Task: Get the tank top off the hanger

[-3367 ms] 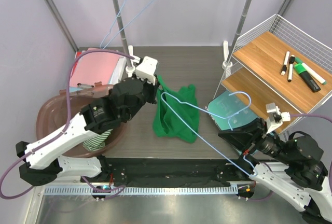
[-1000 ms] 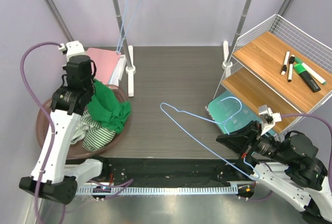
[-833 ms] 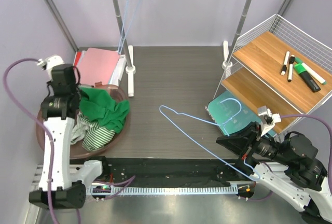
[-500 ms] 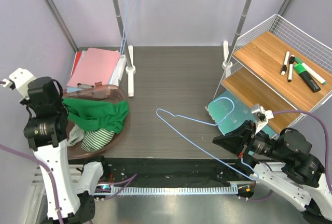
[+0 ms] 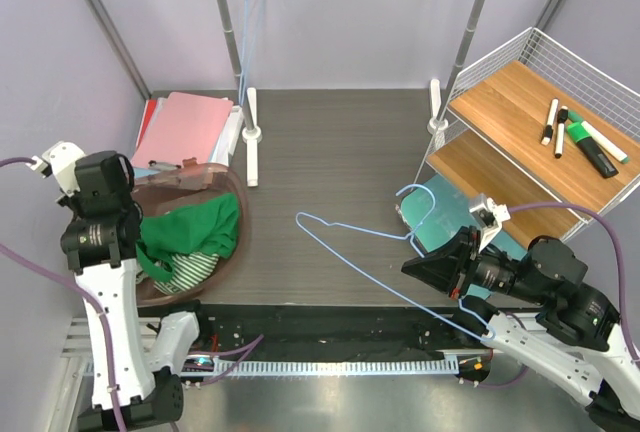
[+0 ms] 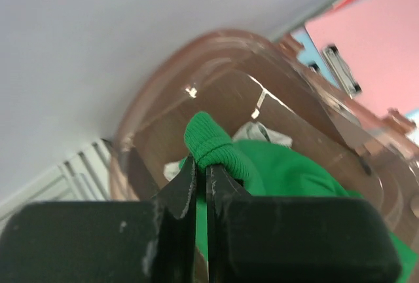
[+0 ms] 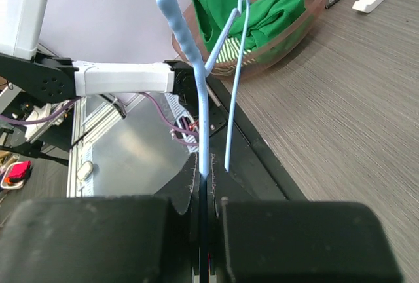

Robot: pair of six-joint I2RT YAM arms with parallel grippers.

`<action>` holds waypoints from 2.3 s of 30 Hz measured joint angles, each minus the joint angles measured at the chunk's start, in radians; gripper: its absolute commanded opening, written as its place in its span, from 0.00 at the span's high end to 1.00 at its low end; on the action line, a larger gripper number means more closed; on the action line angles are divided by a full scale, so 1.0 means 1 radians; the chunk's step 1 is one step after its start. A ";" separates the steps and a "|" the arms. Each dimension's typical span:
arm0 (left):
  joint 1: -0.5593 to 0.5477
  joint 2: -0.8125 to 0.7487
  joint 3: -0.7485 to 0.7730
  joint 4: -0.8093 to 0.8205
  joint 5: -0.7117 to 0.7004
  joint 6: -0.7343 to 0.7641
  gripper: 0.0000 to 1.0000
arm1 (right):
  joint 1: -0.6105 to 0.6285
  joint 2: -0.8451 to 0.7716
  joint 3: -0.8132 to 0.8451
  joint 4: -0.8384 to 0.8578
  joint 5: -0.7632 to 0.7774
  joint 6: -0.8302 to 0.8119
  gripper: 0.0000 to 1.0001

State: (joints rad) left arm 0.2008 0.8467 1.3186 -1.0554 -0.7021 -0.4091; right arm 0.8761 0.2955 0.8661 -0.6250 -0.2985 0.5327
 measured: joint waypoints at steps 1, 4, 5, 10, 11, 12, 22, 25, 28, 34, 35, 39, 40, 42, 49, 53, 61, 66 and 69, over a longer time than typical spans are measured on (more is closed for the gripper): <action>0.000 0.003 -0.021 0.007 0.024 -0.008 0.88 | 0.000 0.000 0.000 0.000 0.001 0.000 0.99; 0.000 -0.004 -0.087 0.020 0.114 -0.040 0.59 | 0.000 0.000 0.000 0.000 0.007 -0.001 0.99; 0.000 -0.011 -0.110 0.027 0.140 -0.055 0.50 | 0.000 0.002 0.000 0.000 0.010 -0.001 0.99; 0.000 -0.036 -0.188 0.042 0.223 -0.111 0.24 | 0.000 0.015 0.000 0.001 0.026 0.000 0.99; 0.000 -0.039 -0.198 0.042 0.237 -0.126 0.14 | 0.000 0.019 0.000 0.001 0.028 0.000 0.99; 0.000 -0.043 -0.202 0.042 0.253 -0.138 0.10 | 0.000 0.022 0.000 0.001 0.030 0.000 0.99; 0.001 -0.262 -0.193 0.129 0.576 -0.245 0.12 | 0.000 0.048 0.000 0.000 0.067 0.009 0.99; 0.002 -0.283 -0.217 0.288 0.882 -0.299 0.15 | 0.000 0.082 0.000 0.001 0.097 0.019 0.99; -0.002 -0.275 -0.266 0.430 1.114 -0.377 0.12 | 0.000 0.117 0.000 0.003 0.132 0.030 0.99; -0.007 -0.268 -0.249 0.545 1.347 -0.445 0.12 | 0.000 0.183 0.009 0.016 0.195 0.050 0.99; -0.007 -0.261 -0.237 0.559 1.371 -0.449 0.12 | 0.000 0.192 0.009 0.023 0.206 0.053 0.99; -0.034 -0.208 -0.214 0.602 1.431 -0.449 0.13 | 0.000 0.206 0.003 0.058 0.241 0.066 0.99; -0.065 -0.181 -0.210 0.608 1.431 -0.447 0.13 | 0.000 0.206 0.001 0.068 0.250 0.069 0.99; -0.155 -0.137 -0.208 0.614 1.411 -0.440 0.14 | 0.000 0.209 -0.013 0.096 0.278 0.080 0.99; -0.666 0.011 -0.164 0.571 1.207 -0.340 0.17 | 0.000 0.249 -0.052 0.156 0.371 0.132 0.99; -0.918 0.014 -0.156 0.566 1.032 -0.299 0.18 | 0.000 0.280 -0.053 0.168 0.423 0.156 0.99; -1.563 0.128 -0.071 0.566 0.521 -0.182 0.13 | 0.000 0.287 -0.059 0.203 0.500 0.193 0.99; -1.849 0.353 0.083 0.535 0.124 -0.085 0.06 | 0.000 0.304 -0.071 0.215 0.541 0.232 0.99; -1.928 0.500 0.195 0.483 -0.066 -0.058 0.05 | 0.000 0.328 -0.072 0.219 0.577 0.259 0.99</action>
State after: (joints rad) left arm -1.7275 1.3468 1.5139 -0.5724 -0.7677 -0.4667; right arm 0.8761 0.6231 0.7944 -0.4061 0.2783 0.7914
